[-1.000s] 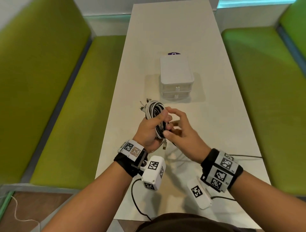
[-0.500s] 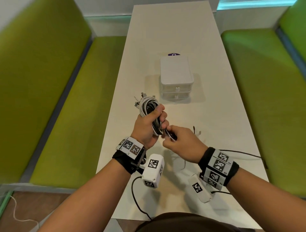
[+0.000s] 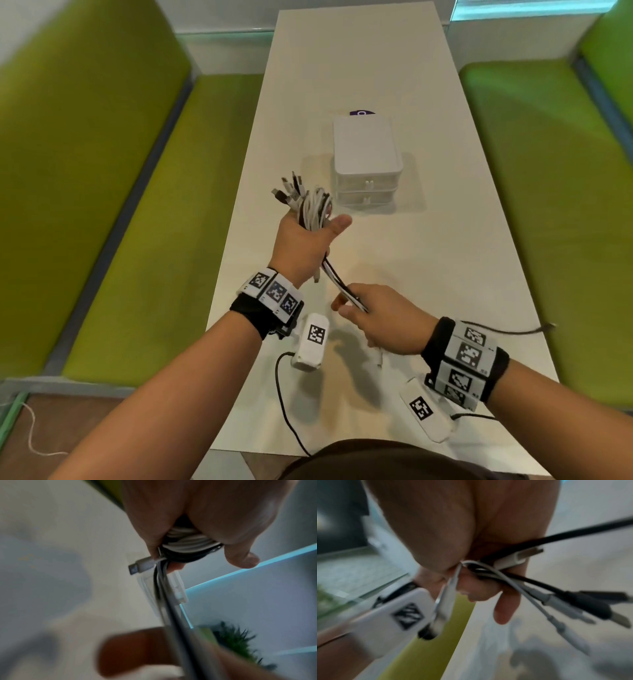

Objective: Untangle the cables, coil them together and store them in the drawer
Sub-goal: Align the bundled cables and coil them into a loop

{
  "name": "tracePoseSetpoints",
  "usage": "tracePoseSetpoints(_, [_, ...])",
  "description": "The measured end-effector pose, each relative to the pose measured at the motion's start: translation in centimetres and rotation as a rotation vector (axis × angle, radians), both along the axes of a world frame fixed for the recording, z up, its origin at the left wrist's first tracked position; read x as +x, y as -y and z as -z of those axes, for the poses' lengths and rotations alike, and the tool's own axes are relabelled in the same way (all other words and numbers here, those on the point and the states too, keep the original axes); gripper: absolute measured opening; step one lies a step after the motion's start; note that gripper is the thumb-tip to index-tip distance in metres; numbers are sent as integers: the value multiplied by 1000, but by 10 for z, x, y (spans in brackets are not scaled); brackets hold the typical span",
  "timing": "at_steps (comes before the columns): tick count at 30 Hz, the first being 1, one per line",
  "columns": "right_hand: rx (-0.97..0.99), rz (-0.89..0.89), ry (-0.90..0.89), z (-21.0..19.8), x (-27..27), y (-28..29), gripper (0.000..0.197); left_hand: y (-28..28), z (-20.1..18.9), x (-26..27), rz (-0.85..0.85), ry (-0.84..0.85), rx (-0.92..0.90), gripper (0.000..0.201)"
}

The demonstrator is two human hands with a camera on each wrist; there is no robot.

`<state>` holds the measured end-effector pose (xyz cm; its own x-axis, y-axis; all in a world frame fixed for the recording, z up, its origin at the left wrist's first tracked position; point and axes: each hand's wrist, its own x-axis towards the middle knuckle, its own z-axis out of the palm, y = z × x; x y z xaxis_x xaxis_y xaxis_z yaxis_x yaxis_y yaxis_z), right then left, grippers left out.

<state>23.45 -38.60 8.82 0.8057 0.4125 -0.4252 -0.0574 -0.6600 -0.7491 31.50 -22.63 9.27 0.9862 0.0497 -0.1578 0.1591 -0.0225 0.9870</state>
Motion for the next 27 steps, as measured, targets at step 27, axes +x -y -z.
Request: tracePoseSetpoints(27, [163,25,476,-17,63,15,28,-7,18,-47,594,-604,-568,33])
